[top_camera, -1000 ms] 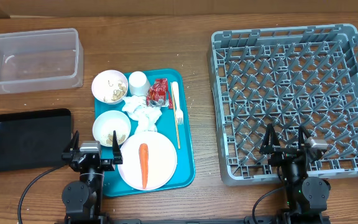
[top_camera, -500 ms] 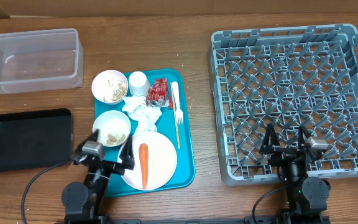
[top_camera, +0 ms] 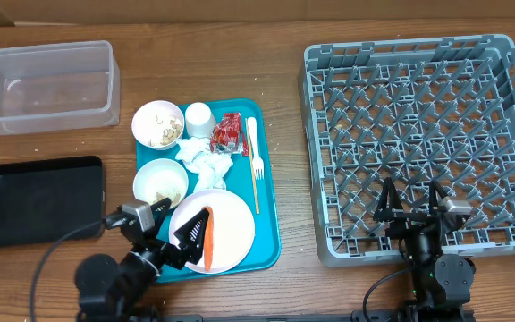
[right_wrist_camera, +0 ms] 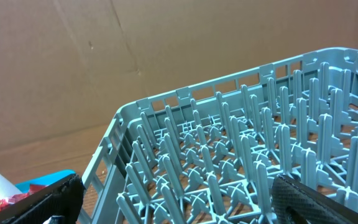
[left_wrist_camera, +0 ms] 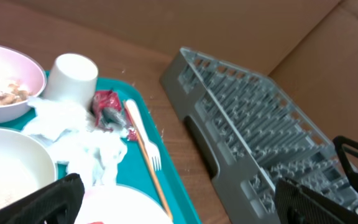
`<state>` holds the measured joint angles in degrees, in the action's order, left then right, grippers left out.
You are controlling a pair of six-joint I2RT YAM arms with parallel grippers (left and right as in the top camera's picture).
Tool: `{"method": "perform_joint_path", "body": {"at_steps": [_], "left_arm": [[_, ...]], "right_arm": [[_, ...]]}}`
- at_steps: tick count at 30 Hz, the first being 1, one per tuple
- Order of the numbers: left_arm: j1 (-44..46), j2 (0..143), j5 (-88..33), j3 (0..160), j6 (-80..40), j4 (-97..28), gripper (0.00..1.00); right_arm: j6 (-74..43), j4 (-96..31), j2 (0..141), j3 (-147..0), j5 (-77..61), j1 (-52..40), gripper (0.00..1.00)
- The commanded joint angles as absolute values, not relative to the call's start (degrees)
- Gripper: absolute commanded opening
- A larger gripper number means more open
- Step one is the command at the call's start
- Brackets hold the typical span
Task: Sort waste into correct bins and load items into the dishwasher rack
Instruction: 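Move the left gripper down over the carrot on the white plate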
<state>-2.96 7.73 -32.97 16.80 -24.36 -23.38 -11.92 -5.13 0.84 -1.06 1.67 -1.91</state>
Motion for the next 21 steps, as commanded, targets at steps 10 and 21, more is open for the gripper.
{"method": "perform_joint_path", "body": {"at_steps": [10, 21], "left_arm": [[-1.7, 49.3, -25.2, 63.9, -8.8, -65.3, 1.00], [19.2, 59.7, -4.7, 65.7, -18.9, -69.0, 1.00]], "right_arm": [[-11.5, -4.7, 0.2, -0.5, 1.4, -2.2, 1.00], [-11.5, -4.7, 0.2, -0.4, 1.4, -2.2, 1.00]]}}
